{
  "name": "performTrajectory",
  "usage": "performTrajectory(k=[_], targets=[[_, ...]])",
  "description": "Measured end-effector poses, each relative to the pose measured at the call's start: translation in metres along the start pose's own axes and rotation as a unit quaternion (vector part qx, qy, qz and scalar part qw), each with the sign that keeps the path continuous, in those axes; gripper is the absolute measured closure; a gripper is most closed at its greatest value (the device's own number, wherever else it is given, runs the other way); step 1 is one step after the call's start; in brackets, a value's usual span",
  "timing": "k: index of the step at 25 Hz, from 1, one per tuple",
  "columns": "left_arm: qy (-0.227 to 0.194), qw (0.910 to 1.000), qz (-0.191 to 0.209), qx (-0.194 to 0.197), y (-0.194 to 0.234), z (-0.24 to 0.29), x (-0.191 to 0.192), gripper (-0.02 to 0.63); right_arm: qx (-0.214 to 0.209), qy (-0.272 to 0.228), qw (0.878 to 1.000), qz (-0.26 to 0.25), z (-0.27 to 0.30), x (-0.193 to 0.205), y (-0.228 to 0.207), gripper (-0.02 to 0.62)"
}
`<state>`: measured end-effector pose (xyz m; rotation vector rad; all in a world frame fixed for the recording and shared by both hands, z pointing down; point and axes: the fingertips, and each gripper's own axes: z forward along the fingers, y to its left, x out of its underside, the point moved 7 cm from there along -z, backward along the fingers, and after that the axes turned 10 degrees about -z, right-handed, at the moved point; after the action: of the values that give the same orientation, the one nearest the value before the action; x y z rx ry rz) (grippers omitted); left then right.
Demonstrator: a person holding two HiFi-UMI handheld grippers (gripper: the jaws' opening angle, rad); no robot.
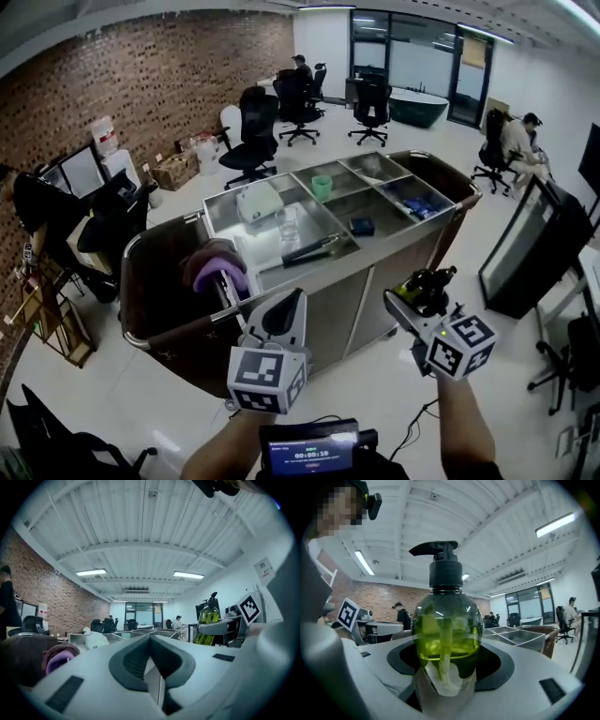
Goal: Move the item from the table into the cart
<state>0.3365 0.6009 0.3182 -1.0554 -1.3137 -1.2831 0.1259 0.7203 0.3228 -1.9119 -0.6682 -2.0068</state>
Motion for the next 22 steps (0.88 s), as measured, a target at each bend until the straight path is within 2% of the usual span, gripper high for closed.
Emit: performTrajectory(k=[5,8,11,13,17,22], targets=[[0.008,0.9985,-0.005,0.055,0.016,0.082,-0.012,0.603,0.066,0.014,0.998,-0.003,0.028,-0.008,-0.057,0.298],[0.011,0.9965,-0.007,0.082,0.013,0.13,-0.012,0.603,0.084,0.023,0.996,-0.011,0.042,-0.006,-0.093,0.298],[0.012,0.9933,-0.035,0.11,0.007,0.174,-0.014,0.603,0.095,0.023,0.995,-0.006,0.057,-0.004,-0.134,0.298],[0.01,0.9923,-0.039,0.117,0.001,0.206,-0.018,0.603,0.094,0.023,0.995,0.004,0.068,0.001,-0.168,0.298],[0.007,0.9947,-0.019,0.101,-0.016,0.292,-0.019,0.603,0.078,0.022,0.997,0.007,0.097,0.016,-0.255,0.298],[0.003,0.9973,-0.028,0.067,-0.062,0.416,-0.018,0.603,0.018,0.018,1.0,-0.007,0.132,0.03,-0.392,0.298]])
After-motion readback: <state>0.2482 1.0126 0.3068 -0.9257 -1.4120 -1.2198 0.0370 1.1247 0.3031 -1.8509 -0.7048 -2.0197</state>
